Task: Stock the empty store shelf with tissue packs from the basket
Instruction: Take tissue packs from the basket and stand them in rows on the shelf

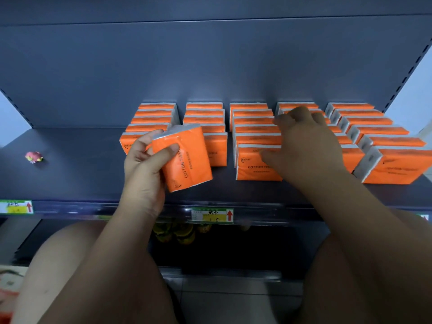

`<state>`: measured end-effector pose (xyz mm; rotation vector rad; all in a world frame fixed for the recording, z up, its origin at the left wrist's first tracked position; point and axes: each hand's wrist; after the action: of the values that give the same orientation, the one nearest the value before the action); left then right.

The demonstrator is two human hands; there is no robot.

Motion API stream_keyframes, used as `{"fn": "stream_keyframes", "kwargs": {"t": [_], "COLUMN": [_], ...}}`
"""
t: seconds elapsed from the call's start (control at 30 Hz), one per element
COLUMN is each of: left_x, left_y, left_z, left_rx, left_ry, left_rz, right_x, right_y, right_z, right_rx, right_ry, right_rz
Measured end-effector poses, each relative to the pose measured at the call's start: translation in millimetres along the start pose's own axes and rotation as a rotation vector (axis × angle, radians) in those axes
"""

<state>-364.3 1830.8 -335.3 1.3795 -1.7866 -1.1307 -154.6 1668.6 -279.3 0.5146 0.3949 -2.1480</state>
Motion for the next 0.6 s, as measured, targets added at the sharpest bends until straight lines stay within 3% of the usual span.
{"fn": "stream_keyframes", "kwargs": {"t": [0.07,0.17,0.33,0.43,0.53,0.6], "left_x": [5.4,8.6,5.2,4.6,-2.1,-6.1], "left_y": [3.1,7.4,11.8,13.0,8.5,5.0], "left_z": [-5.4,-16.5,-30.8,-35.7,-35.6,-34.3], "left_rx": [-0.051,-0.205,-0.469,-0.619,-0.749,-0.73], "left_ry": [-0.063,-0.194,-0.401,-0.348,-0.161,-0.013], "left_rz": [-0.093,-0.266,-0.482,-0.633,-0.868,-0.78], "right_x": [6.7,12.7,17.4,15.3,14.1,14.0], "right_y": [-14.5,-34.5,-51.7,-54.9,-61.8,-66.3], "right_z": [-1.3,-8.0,-25.5,-29.0,-32.0,-35.3], "right_rx": [-0.12,-0.385,-0.571,-0.646,-0.786,-0.871], "right_ry": [0.112,0.083,0.163,0.174,0.214,0.188], "right_rz": [0.131,0.312,0.334,0.231,0.009,-0.159]}}
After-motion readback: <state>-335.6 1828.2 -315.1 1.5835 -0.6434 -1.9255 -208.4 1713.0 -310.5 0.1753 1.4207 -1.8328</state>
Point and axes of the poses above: each hand's wrist, its own x-axis away from the middle knuckle, its own z-axis out of the back of the hand, y = z × x, and after that the axes turned 7 degrees about y, right-handed
